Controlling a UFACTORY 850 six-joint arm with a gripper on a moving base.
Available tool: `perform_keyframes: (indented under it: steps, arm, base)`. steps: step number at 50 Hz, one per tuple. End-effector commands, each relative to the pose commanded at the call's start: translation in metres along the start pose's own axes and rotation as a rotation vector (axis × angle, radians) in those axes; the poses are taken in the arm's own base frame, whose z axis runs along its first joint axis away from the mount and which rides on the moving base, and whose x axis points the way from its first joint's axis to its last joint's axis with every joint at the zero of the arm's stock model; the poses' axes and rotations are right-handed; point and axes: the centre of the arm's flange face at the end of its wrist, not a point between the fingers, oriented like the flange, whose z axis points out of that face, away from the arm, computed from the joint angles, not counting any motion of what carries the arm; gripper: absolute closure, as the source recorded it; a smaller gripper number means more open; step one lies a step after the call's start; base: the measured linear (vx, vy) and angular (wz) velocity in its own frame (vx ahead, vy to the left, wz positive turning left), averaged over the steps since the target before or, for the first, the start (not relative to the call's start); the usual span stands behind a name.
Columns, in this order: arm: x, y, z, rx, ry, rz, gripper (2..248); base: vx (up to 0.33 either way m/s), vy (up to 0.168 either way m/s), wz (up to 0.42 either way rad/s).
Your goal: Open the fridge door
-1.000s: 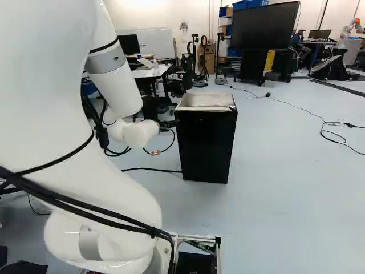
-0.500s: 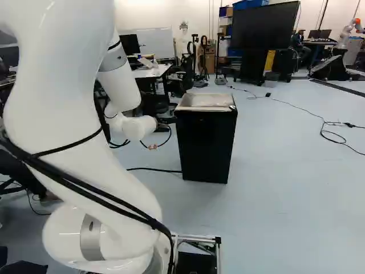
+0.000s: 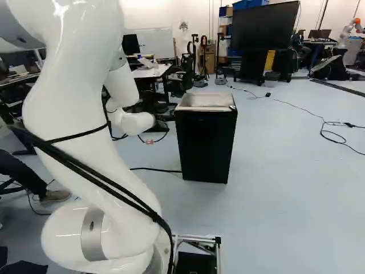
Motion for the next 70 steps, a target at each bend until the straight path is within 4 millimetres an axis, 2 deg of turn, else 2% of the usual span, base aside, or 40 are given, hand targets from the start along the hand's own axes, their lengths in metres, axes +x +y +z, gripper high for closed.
perform_keyframes:
  steps: [70]
  arm:
    - [0.01, -0.073, 0.098, -0.175, 0.078, 0.24, 3]
  base:
    - [0.0, 0.0, 0.0]
